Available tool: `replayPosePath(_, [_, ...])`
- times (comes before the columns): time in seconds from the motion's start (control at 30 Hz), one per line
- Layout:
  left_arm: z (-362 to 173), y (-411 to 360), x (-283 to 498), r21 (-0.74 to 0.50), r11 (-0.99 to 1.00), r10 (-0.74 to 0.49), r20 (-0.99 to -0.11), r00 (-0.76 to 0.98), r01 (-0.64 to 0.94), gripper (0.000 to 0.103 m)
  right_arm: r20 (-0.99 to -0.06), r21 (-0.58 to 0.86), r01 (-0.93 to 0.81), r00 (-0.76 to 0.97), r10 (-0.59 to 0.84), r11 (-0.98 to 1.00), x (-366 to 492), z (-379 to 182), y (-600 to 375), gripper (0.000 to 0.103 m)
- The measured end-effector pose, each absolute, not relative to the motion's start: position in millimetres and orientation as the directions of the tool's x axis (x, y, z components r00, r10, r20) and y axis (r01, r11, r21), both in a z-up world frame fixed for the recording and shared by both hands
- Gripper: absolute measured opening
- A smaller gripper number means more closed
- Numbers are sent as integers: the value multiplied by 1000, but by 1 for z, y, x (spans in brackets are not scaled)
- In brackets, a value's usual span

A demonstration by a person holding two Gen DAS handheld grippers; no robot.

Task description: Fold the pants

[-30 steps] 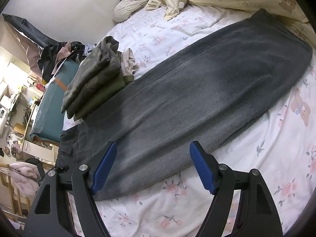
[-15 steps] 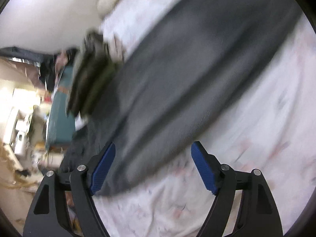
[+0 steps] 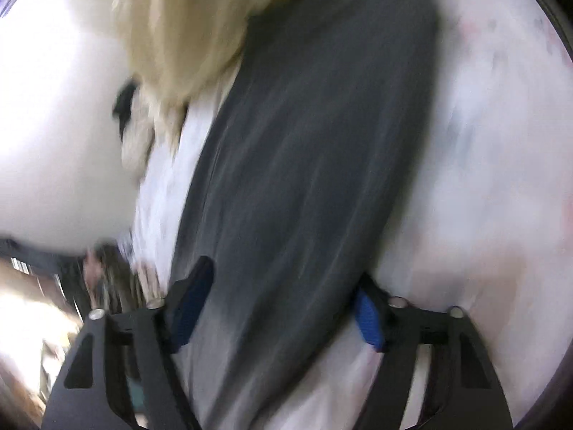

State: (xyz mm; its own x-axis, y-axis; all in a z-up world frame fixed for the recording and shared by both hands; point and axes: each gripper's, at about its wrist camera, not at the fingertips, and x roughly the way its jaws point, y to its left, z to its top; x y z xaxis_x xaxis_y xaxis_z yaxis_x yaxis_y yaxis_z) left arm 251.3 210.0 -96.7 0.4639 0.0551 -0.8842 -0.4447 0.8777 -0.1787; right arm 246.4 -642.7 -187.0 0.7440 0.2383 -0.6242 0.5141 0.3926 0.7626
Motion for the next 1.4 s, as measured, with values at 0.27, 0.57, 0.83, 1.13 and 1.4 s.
replayPosePath(0.27, [-100,209,252,-167,876,66,-887,457,-452,12,-646,714,546,756,110,439,262,-198,-735,4])
replayPosePath(0.57, [-59,215,242,-241,873,7,-864,504,-424,11,-665,589,504,746,24,632,271,-122,-722,4])
replayPosePath(0.83, [-12,230,208,-288,863,-43,-861,507,-415,11,-699,563,550,715,0,616,227,-63,-718,4])
replayPosePath(1.13, [-29,263,119,-315,853,-166,-919,357,-416,11,-889,400,785,458,-9,474,119,-82,-732,4])
replayPosePath(1.4, [-68,224,121,-44,955,16,-980,200,-294,13,-994,-37,822,30,-107,569,139,-136,-711,50])
